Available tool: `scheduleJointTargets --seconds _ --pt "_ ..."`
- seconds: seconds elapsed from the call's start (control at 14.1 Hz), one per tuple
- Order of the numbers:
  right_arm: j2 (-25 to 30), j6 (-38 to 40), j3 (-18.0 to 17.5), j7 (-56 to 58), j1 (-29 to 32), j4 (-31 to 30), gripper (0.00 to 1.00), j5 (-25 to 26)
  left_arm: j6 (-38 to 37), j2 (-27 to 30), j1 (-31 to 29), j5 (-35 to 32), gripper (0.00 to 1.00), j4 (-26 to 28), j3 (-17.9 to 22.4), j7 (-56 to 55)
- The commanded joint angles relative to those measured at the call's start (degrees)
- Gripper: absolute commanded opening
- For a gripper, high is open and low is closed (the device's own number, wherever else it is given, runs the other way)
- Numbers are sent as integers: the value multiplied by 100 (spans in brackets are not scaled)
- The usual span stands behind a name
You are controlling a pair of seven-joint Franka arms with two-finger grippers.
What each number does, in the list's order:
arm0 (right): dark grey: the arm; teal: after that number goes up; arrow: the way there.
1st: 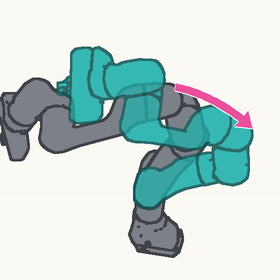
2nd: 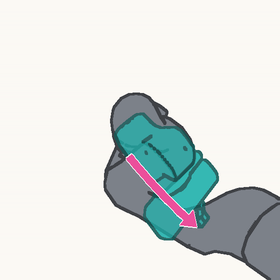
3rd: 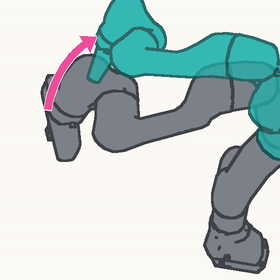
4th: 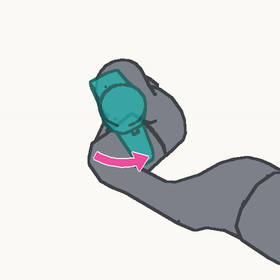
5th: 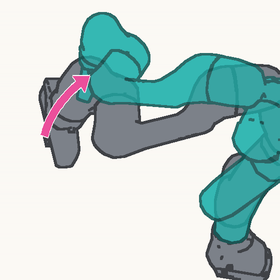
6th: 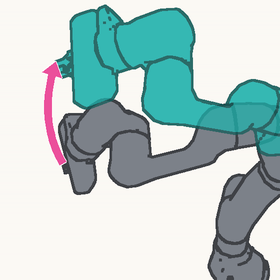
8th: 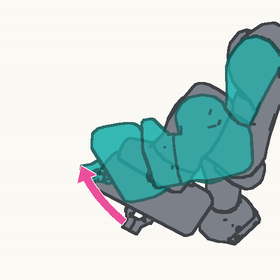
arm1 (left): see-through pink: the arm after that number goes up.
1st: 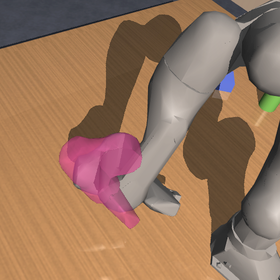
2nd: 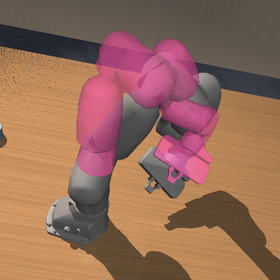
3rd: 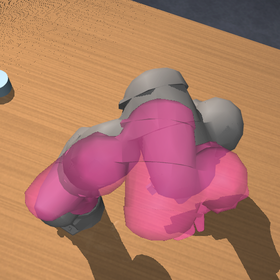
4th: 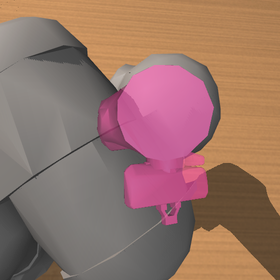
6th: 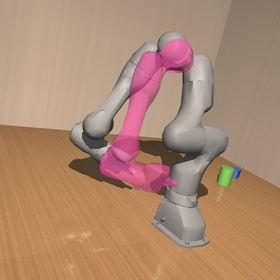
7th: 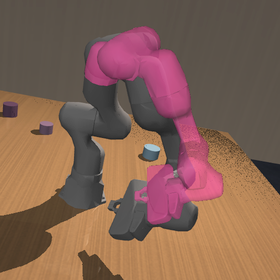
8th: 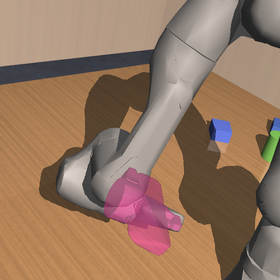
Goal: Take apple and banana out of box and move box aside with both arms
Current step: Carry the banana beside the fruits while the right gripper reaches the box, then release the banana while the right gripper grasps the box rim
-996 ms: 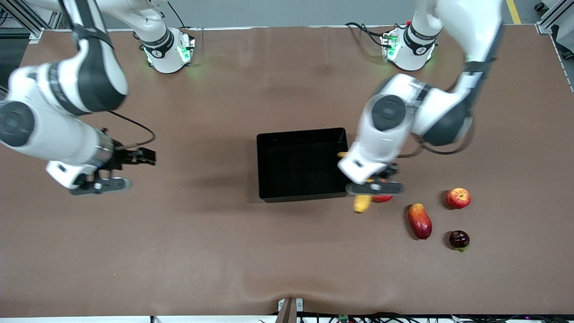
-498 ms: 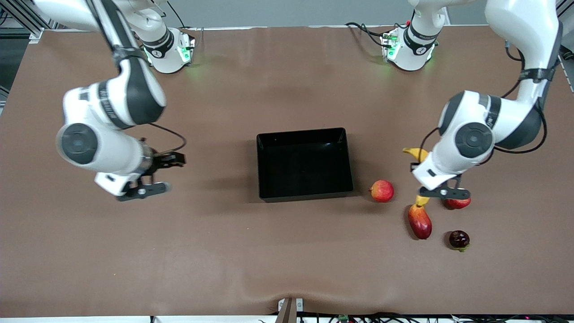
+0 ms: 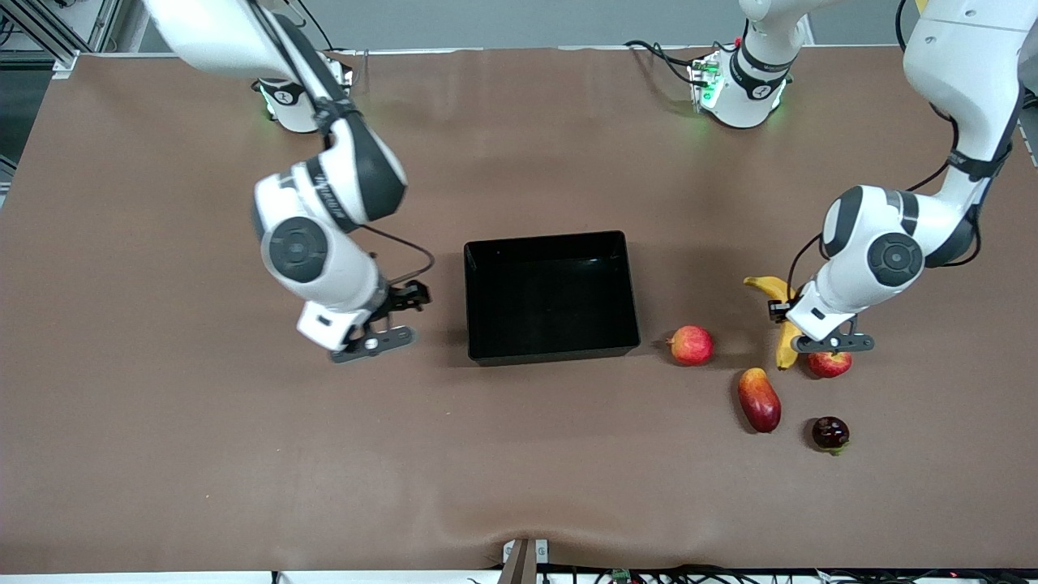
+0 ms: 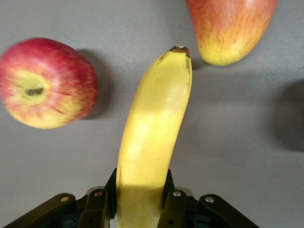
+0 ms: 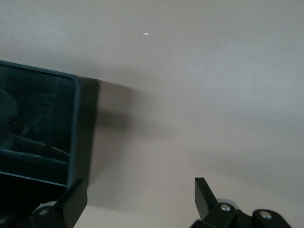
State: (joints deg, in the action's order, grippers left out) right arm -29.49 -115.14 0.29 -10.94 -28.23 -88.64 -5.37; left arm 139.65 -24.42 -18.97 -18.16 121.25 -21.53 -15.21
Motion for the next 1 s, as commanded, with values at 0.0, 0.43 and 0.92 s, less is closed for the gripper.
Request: scheduleJointTargets --seconds 0.0,0.43,0.92 --pt "-363 -604 50 -626 -296 -57 100 -43 710 -448 -308 31 0 74 -44 -17" --pt "-997 -1019 50 -1683 -956 -118 100 -43 783 -240 -283 31 100 48 -88 1" --pt "-1059 -1439 41 -1709 -1026 -416 0 -183 -1965 490 -282 93 100 -1777 -650 36"
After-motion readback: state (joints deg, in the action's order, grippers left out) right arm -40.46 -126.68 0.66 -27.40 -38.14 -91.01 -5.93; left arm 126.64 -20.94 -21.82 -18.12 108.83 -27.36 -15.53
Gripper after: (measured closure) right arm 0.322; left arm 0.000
